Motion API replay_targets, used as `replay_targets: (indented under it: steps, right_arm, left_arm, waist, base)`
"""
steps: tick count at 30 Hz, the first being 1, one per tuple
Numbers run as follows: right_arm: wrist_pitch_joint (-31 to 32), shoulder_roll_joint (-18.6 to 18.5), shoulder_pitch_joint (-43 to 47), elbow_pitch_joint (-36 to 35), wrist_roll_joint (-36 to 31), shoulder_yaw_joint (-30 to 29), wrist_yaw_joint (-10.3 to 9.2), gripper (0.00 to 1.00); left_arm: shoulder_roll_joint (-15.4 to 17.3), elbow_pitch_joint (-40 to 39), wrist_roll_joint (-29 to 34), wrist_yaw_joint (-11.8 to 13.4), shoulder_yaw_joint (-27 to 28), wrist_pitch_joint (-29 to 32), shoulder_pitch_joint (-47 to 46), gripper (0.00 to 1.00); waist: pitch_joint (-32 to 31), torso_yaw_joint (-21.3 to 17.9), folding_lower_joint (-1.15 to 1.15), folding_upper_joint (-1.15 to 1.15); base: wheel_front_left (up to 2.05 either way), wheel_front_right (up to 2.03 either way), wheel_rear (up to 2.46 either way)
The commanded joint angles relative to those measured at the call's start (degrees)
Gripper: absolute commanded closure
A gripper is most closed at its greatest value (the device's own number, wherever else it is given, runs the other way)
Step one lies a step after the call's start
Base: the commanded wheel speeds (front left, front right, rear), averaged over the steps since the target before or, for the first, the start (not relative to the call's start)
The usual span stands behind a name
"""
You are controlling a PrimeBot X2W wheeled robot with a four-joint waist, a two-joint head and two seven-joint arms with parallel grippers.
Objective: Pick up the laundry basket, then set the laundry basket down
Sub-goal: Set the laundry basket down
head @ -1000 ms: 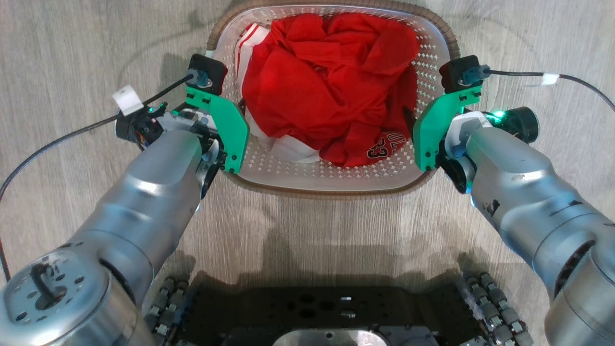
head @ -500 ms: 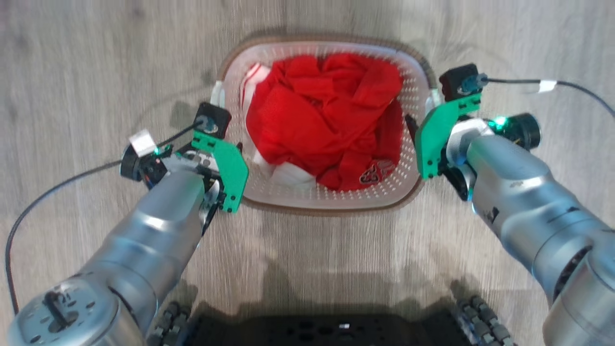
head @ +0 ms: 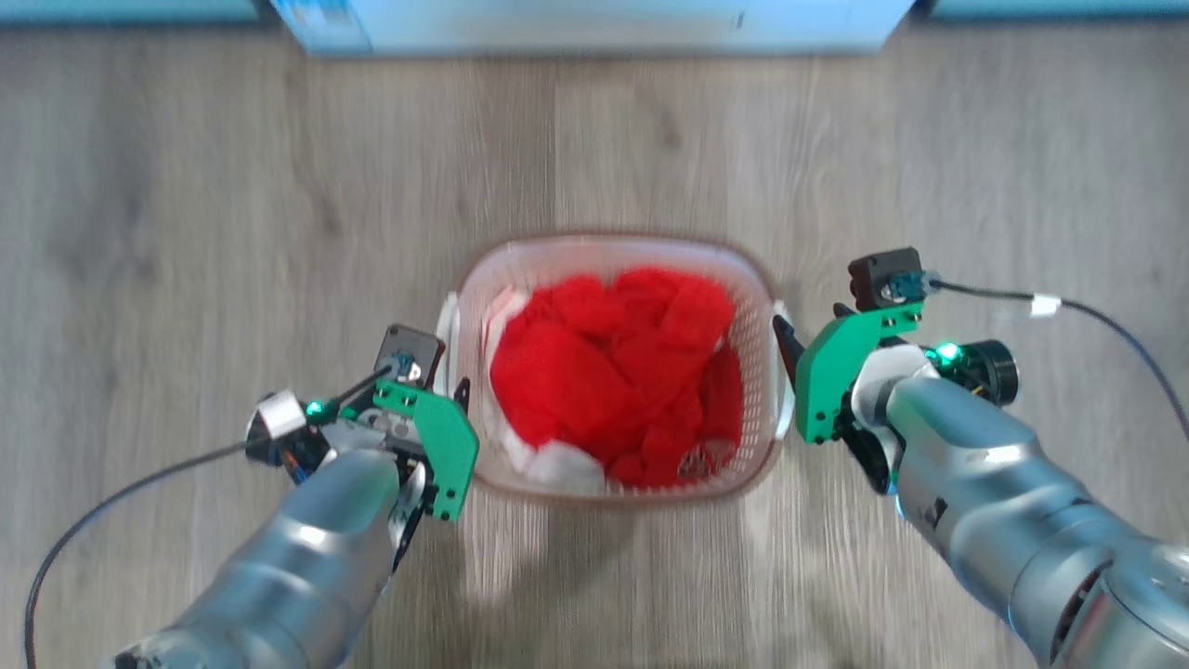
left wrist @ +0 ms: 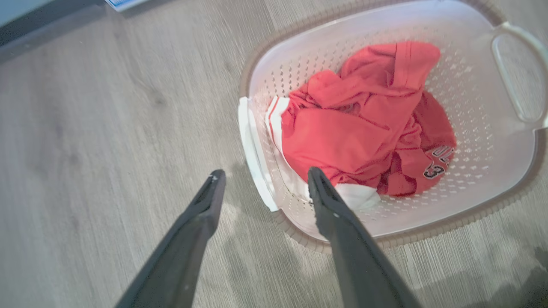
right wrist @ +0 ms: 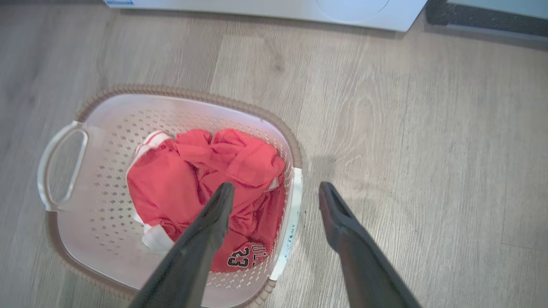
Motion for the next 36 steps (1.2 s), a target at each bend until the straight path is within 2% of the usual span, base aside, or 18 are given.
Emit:
replay_targets:
  steps: [1, 5, 9, 12, 15, 16, 19, 22, 26, 31, 36]
  right_arm:
    - [-1.2, 0.4, 2.1, -0.6, 0.3, -0.3, 0.41, 0.0]
    - [-3.0, -0.6, 2.2, -2.7, 0.6, -3.3, 0.41, 0.0]
    - [-3.1, -3.9, 0.5, -9.3, -5.4, -12.0, 0.41, 0.0]
    - [-3.1, -6.6, 2.6, -16.9, -14.4, -23.2, 0.41, 0.0]
    - [-3.1, -7.6, 8.6, -27.8, -26.9, -36.8, 0.41, 0.0]
    - [-3.1, -7.3, 11.4, -31.9, -31.3, -41.2, 0.41, 0.0]
    - [-3.1, -4.2, 20.6, -43.7, -42.2, -52.6, 0.41, 0.0]
    - [-3.1, -1.6, 28.3, -53.4, -50.2, -58.5, 0.41, 0.0]
    - [-3.1, 0.3, 35.9, -62.6, -55.3, -62.1, 0.41, 0.0]
    - [-3.1, 1.1, 42.5, -69.1, -59.1, -63.5, 0.41, 0.0]
    - [-3.1, 1.3, 46.9, -68.6, -60.7, -63.5, 0.41, 0.0]
  left_arm:
    - [1.0, 0.0, -0.4, 0.4, 0.9, -0.9, -0.2, 0.0]
    - [1.7, -1.4, -0.3, 1.4, 2.9, -2.1, 0.2, 0.0]
    - [5.6, -12.4, 4.3, 6.1, 10.3, -2.2, -0.6, 0.0]
    - [9.0, -23.6, 11.5, 10.2, 18.4, -2.2, 2.4, 0.0]
    - [11.2, -35.9, 20.1, 13.7, 27.9, -2.2, 7.4, 0.0]
    - [11.5, -40.1, 23.0, 14.8, 31.3, -2.2, 9.5, 0.0]
    - [11.0, -51.5, 30.8, 15.9, 40.1, -2.2, 16.2, 0.0]
    - [9.2, -60.9, 37.4, 15.6, 46.6, -2.2, 22.4, 0.0]
    - [5.9, -69.1, 42.4, 13.1, 53.0, -2.2, 30.0, 0.0]
    - [3.3, -71.1, 46.0, 9.7, 57.3, -2.2, 36.4, 0.0]
    - [2.2, -66.8, 48.0, 6.2, 58.7, -2.2, 39.5, 0.0]
  waist:
    - [-7.1, -0.5, 0.01, -0.01]
    - [-12.0, -0.6, 0.01, -0.01]
    - [-14.9, -0.4, 0.01, -0.01]
    - [-16.8, -0.1, 0.01, -0.01]
    - [-18.6, 0.3, 0.01, -0.01]
    - [-19.1, 0.5, 0.01, -0.01]
    - [-20.7, 1.1, 0.01, -0.01]
    - [-22.0, 1.8, 0.01, -0.01]
    - [-23.2, 2.2, 0.01, -0.01]
    - [-23.7, 2.2, 0.01, -0.01]
    - [-24.2, 1.8, 0.01, -0.01]
  base:
    - [0.0, 0.0, 0.0]
    - [0.0, 0.0, 0.0]
    - [0.0, 0.0, 0.0]
    - [0.0, 0.0, 0.0]
    - [0.0, 0.0, 0.0]
    - [0.0, 0.0, 0.0]
    - [0.0, 0.0, 0.0]
    - [0.0, 0.0, 0.0]
    - [0.0, 0.0, 0.0]
    - [0.0, 0.0, 0.0]
    - [0.0, 0.0, 0.0]
